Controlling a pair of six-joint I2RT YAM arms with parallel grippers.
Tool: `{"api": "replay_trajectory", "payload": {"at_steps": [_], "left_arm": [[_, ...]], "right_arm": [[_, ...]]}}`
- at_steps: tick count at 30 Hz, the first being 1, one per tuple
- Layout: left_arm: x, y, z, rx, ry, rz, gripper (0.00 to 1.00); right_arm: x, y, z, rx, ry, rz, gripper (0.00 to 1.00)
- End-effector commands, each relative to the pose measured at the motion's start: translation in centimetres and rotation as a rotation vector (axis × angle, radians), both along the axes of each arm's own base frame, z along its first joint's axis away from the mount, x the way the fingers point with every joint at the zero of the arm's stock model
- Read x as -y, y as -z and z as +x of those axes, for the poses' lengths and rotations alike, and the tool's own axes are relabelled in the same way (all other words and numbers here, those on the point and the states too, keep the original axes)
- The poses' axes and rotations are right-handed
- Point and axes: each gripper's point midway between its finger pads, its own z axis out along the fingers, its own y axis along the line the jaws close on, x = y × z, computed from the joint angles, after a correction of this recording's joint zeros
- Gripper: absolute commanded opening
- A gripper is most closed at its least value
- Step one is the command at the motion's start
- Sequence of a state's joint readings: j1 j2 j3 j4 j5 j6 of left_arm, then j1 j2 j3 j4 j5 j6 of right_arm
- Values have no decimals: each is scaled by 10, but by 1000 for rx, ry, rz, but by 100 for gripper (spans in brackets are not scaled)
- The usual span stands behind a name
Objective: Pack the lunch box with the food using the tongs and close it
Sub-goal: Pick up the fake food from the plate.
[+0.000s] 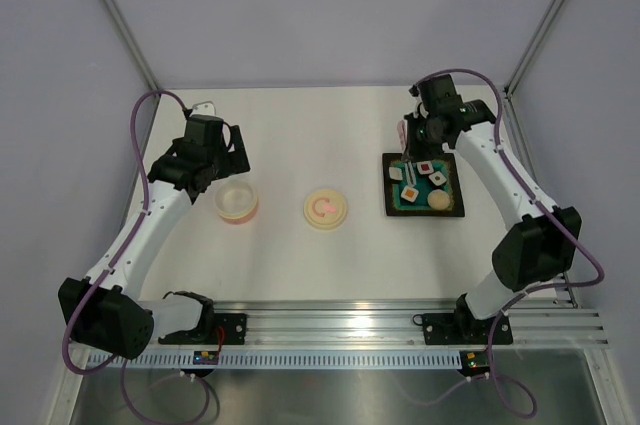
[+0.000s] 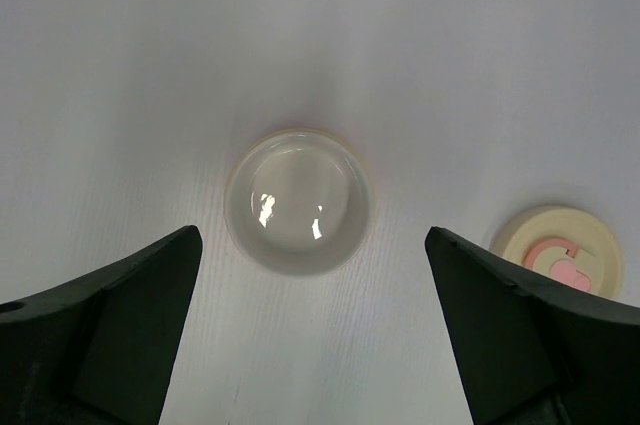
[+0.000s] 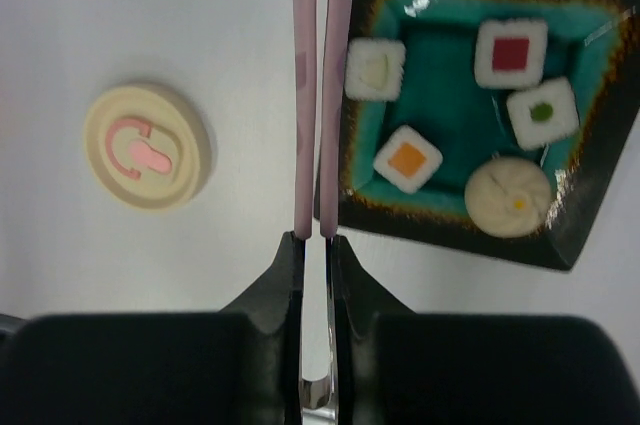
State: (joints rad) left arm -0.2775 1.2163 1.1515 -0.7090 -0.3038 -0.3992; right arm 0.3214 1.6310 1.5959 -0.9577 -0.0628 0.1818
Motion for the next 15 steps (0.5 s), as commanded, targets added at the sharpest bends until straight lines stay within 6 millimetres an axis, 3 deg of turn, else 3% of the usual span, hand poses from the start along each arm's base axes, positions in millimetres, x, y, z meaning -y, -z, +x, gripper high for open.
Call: {"api": "replay_trajectory", "payload": {"at_steps": [1,4,7,15], "left_arm": [[-1,-22,9,73,-2,5,99],[-1,-22,9,82,-5,-4,99],[1,-20,9,80,-2,-14,99],[3,-13,7,64,9,-20,99]], "right_arm": [[24,-9,-39,-59,70,-4,10],[42,-2,-57,-110,117,0,11],[46,1,-72,-137,128,14,11],[41,5,-92,-175,130,67,13]]}}
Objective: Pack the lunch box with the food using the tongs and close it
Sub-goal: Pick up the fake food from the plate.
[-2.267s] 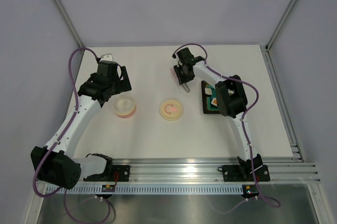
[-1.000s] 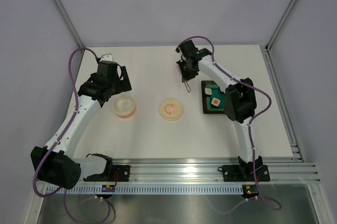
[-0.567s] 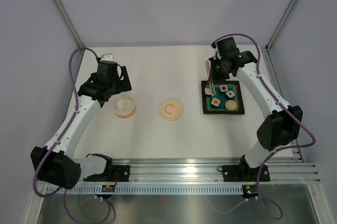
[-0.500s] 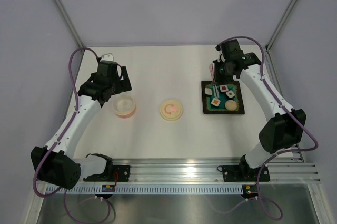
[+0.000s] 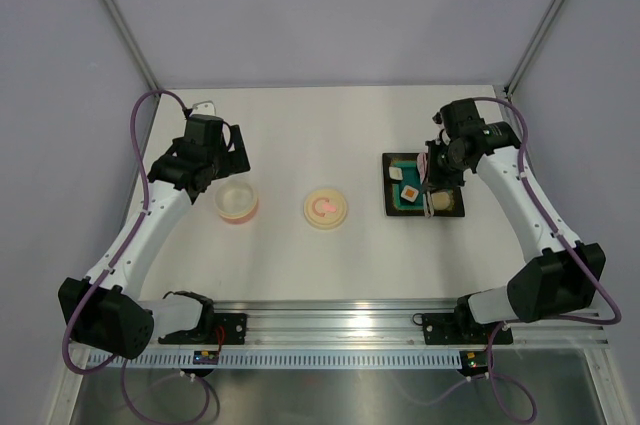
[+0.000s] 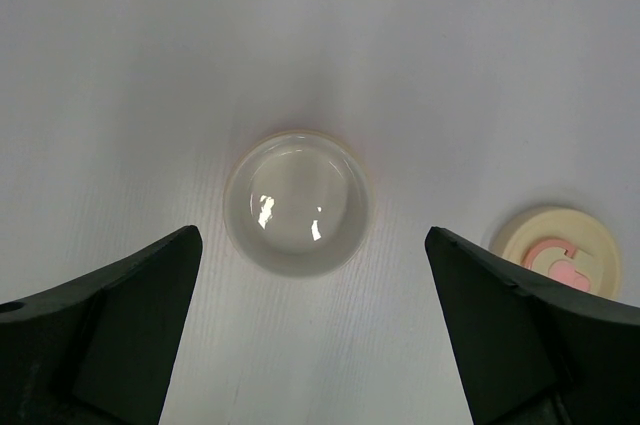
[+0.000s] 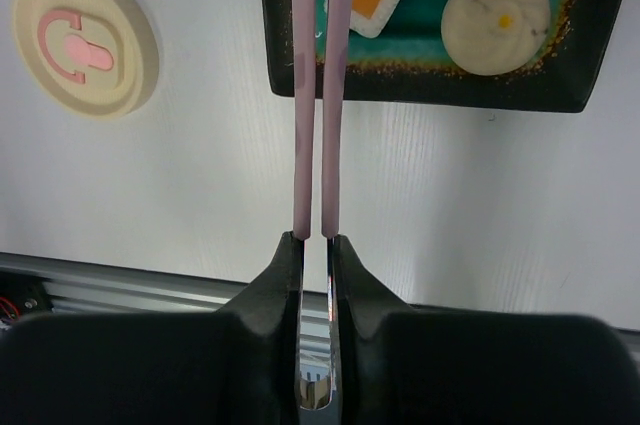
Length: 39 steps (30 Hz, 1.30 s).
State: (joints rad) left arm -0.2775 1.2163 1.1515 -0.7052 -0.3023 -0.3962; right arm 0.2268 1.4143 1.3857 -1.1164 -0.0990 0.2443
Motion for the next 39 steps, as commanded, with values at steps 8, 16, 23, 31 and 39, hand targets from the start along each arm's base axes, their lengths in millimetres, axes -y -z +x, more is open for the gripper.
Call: {"api": "replay_trajectory", "payload": {"at_steps": [8,16,23,31,39], "left_arm": [[4,-12,6,60,10,-24,99],[6,-11,6,58,14,-36,99],[7,-9,7,51,19,-34,99],[10,-3,9,36,27,-42,99],[11,0,12,28,30,-37,99]], "right_arm": [[0,-1,-26,-34,50,40,29],[8,14,-36,-77,109,13,38],[28,16,-36,-74,203,-47,40],[47,26,-38,-101,297,-103,41],[46,42,-36,-129,312,-83,43]]}}
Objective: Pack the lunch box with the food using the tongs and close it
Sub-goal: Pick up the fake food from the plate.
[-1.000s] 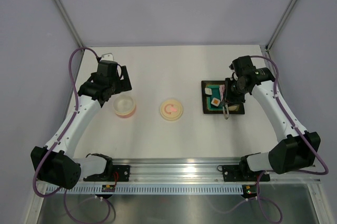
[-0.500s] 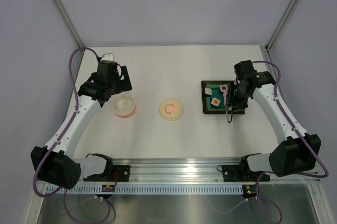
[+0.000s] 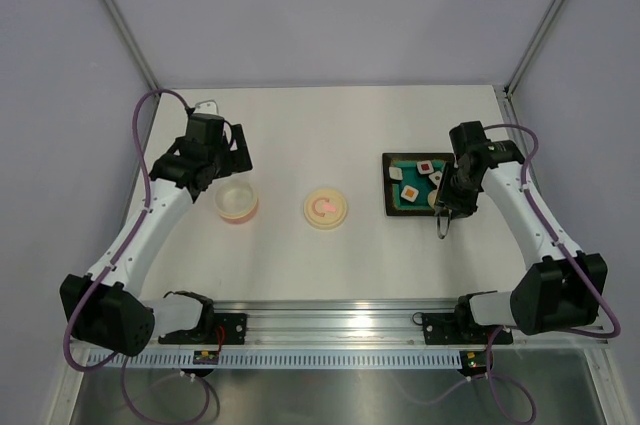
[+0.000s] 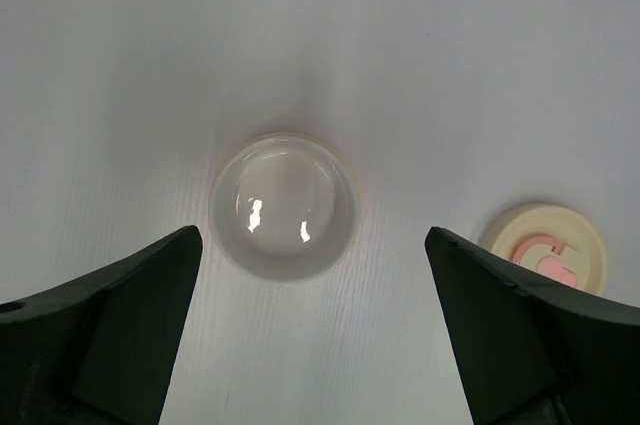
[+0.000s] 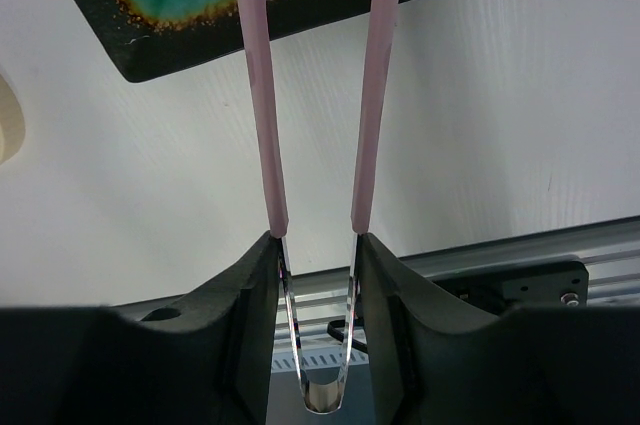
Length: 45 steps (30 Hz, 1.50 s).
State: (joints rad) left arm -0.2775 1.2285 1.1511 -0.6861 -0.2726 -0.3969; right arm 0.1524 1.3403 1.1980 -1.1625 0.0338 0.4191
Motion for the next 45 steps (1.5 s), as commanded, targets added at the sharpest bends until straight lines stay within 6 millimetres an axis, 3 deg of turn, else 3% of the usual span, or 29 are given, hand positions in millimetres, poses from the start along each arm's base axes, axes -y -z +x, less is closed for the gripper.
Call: {"api": "replay_trajectory", "payload": {"at_steps": [1,15,32,45], "left_arm": [[4,-1,8,25,6,-13,99],[9,6,10,0,16,-29,99],[11,6,14,-4,14,-31,99],[9,7,13,-6,8,-26,99]], "right_arm": [[0,4,4,14,21,12,43],[-6,35,1,-61,-15,40,46],[6,42,6,-73,-5,-31,50],[0,52,8,-97,-32,-5,53]]}}
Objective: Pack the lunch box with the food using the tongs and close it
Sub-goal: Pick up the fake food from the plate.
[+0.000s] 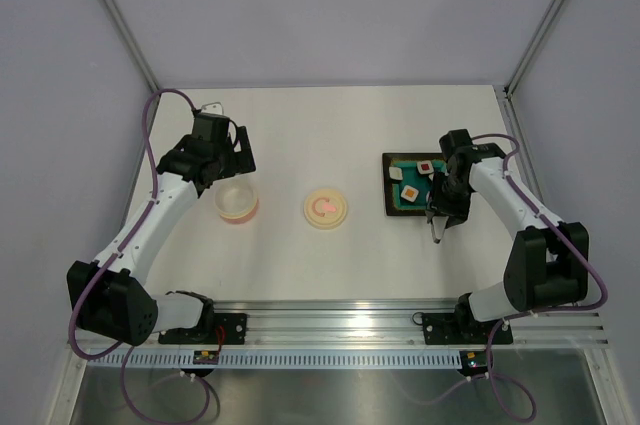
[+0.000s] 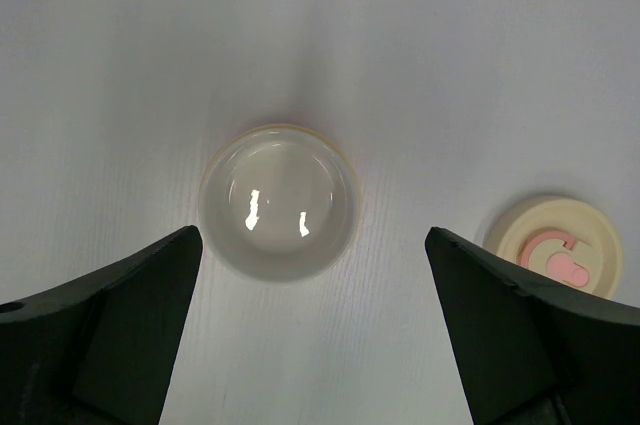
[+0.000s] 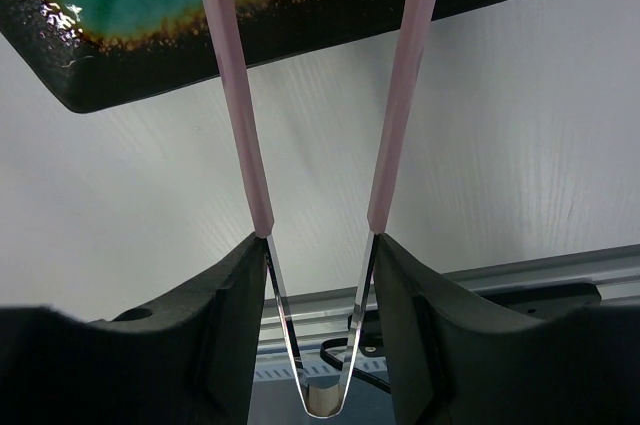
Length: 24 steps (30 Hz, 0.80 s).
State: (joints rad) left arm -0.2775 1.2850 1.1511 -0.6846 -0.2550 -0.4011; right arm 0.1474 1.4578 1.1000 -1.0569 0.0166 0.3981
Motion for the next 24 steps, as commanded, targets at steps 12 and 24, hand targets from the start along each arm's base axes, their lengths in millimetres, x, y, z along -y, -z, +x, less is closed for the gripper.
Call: {"api": "replay_trajectory", "payload": {"at_steps": [12,24], "left_arm": [[3,-10,8,48,-4,-23,99],[2,-11,7,53,-9,-18,99]], "right_arm": [[0,8,11,7,-18,3,52],[1,-1,11,26,-20,-1,27]]}}
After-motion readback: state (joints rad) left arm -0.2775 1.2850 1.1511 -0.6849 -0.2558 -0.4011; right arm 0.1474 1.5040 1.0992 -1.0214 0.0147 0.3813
